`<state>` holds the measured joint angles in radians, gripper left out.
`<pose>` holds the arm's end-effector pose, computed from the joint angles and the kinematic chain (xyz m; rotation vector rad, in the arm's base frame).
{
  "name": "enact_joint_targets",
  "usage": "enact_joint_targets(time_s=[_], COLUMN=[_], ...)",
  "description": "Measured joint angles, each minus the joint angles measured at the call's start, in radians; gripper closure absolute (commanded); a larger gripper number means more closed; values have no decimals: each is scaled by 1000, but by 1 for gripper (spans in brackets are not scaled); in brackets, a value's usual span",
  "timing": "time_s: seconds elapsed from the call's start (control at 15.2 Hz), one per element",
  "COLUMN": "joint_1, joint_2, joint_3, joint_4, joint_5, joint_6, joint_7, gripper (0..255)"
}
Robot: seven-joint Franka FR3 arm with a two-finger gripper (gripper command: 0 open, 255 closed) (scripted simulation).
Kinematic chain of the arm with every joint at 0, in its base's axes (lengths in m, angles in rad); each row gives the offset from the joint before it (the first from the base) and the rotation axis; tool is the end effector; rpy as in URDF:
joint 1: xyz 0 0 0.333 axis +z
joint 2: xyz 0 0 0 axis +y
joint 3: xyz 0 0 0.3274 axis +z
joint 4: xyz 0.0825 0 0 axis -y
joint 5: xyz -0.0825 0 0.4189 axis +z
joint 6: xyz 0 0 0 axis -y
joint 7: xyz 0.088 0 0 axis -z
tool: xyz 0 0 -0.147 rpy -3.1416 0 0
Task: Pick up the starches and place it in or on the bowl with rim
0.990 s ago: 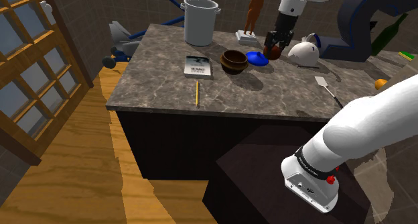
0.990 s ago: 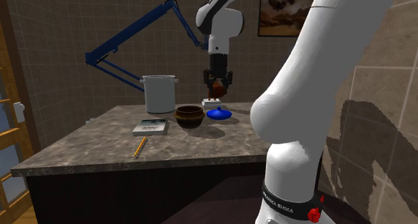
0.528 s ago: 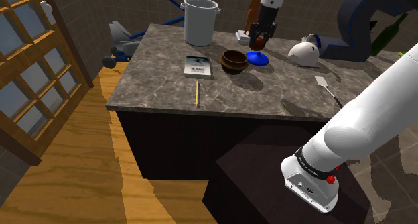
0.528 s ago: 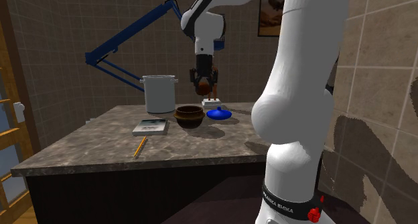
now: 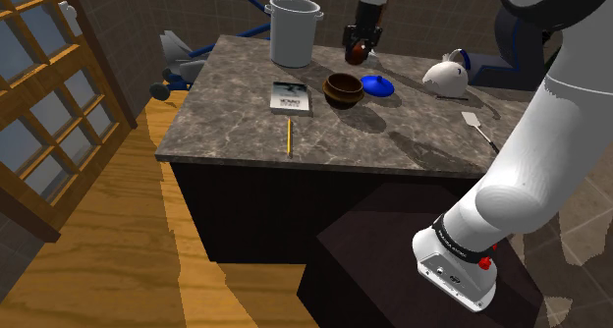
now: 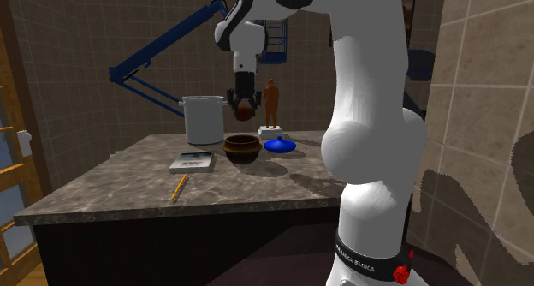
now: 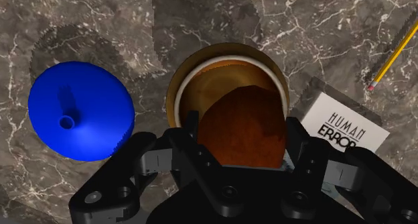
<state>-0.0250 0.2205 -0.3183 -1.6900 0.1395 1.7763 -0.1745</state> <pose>0.6135 -0.1893 0.4218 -3.0273 0.3079 0.1542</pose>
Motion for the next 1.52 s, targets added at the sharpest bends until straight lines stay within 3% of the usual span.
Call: enact_joint_targets(time_s=[0.86, 1.25, 1.32, 1.52], joint_1=[-1, -2, -2, -2], joint_2=[52, 54, 54, 54], joint_3=[7, 6, 6, 6], joint_4=[-98, -106, -106, -106], joint_5=[23, 23, 23, 23], joint_6=[147, 156, 156, 156], joint_7=[-20, -23, -23, -23], gripper=[255, 255, 0, 0])
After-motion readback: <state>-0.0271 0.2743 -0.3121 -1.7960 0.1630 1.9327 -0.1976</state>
